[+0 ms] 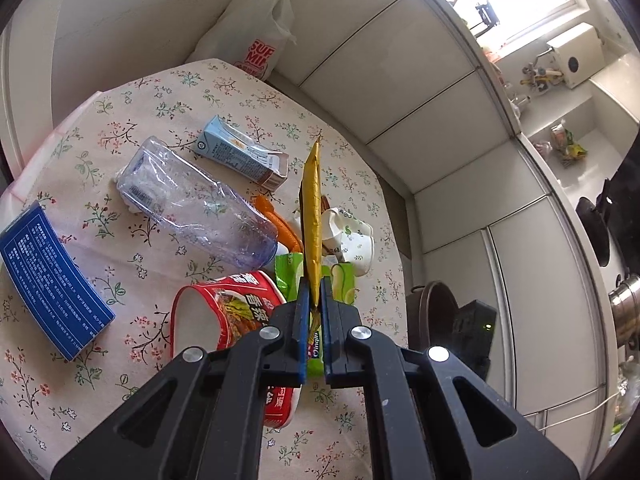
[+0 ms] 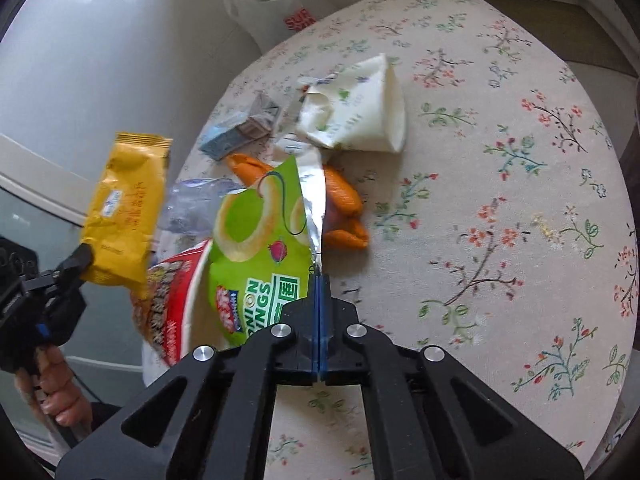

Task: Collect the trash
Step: 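Grasp and lift the green onion-rings bag with the right tool while the left holds the packet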

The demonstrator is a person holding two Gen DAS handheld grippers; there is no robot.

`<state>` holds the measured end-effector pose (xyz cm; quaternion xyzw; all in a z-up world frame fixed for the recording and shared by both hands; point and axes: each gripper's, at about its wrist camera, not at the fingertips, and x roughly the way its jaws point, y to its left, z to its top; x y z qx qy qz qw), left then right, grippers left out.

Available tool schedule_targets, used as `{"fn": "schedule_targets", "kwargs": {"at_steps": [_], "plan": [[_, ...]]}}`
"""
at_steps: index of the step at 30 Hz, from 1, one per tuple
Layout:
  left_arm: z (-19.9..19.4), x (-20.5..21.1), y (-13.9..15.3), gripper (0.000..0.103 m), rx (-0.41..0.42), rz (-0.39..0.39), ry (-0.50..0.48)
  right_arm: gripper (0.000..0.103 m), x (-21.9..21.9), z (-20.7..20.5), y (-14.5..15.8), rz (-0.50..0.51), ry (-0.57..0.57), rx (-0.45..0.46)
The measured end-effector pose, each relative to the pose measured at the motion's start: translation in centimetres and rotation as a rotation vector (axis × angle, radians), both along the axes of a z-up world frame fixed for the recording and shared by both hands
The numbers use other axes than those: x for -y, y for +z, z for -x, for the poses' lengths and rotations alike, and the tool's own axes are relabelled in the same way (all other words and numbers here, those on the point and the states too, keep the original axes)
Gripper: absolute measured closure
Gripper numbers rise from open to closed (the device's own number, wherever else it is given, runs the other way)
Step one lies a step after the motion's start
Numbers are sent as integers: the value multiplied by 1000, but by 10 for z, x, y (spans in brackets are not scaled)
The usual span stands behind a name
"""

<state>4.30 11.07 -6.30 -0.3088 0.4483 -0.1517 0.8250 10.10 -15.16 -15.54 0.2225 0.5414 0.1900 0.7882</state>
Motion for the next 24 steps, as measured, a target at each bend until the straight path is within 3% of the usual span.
{"fn": "schedule_targets", "kwargs": {"at_steps": [6, 8, 10, 11, 12, 13, 14, 18, 20, 24], "plan": [[1, -2, 0, 98, 1, 0, 6, 103, 0, 11, 25, -50, 37, 79], [1, -3, -2, 98, -3, 8, 8, 103, -1, 14, 28, -79, 60, 79], [0, -3, -2, 98, -7, 14, 8, 96, -3, 11, 21, -93, 51, 51], [1, -3, -2, 98, -7, 13, 8, 75, 0, 11, 16, -93, 34, 32], [1, -3, -2, 98, -6, 12, 8, 39, 3, 10, 10, -104, 26, 7], [1, -3, -2, 98, -6, 11, 6, 25, 5, 8, 4, -120, 15, -20], [2, -3, -2, 98, -6, 12, 6, 19, 9, 8, -3, -136, -16, -45], [2, -9, -4, 98, -14, 22, 17, 19, 24, 5, -22, -187, -63, -78], [3, -12, -5, 98, -16, 26, 22, 19, 34, 7, -27, -260, -81, -92], [4, -14, -5, 98, -14, 25, 25, 20, 34, 9, -27, -320, -79, -90]]}}
